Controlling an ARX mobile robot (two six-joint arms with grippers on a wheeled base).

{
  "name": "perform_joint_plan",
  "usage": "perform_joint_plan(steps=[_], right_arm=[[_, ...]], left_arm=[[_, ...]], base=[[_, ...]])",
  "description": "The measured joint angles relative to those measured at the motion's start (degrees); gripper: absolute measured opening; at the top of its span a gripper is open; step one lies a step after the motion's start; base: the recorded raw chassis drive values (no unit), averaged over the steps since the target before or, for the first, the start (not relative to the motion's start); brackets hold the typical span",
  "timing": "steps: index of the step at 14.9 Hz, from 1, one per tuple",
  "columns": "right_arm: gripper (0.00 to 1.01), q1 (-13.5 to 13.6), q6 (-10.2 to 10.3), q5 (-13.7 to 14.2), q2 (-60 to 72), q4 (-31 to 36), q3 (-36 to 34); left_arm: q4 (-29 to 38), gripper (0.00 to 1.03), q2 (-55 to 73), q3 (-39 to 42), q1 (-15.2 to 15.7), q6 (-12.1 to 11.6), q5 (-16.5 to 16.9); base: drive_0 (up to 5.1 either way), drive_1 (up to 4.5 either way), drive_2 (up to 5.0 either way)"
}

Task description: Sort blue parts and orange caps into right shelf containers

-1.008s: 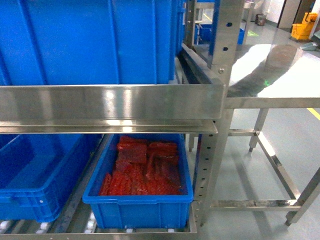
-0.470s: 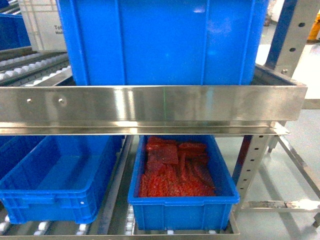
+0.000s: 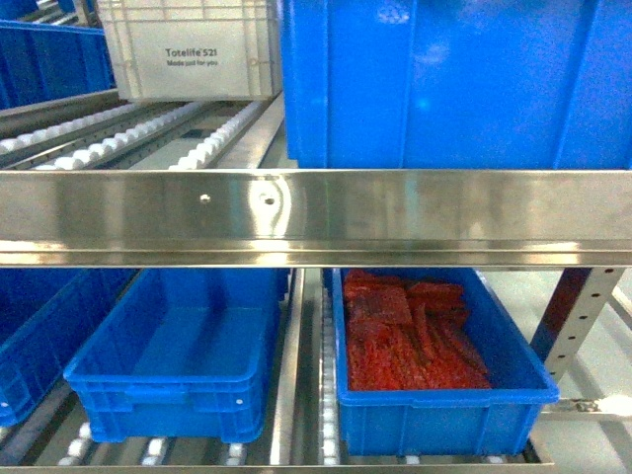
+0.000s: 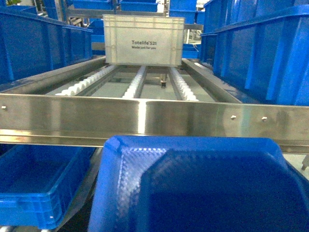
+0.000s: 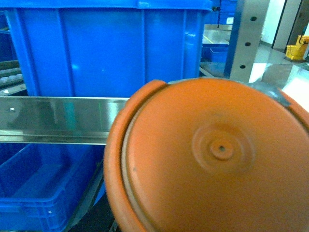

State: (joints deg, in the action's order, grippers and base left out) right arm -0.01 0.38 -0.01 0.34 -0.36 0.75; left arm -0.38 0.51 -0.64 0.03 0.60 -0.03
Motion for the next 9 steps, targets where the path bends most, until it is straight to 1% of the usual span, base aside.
perform_joint_plan(steps=[9], right_arm=[[0.44, 0.0, 0.0, 0.0, 0.0, -0.1, 0.0]], left_arm=[[0.0, 0.42, 0.0, 0.0, 0.0, 0.0, 0.0]], base=[[-5.1, 2.37, 2.4]])
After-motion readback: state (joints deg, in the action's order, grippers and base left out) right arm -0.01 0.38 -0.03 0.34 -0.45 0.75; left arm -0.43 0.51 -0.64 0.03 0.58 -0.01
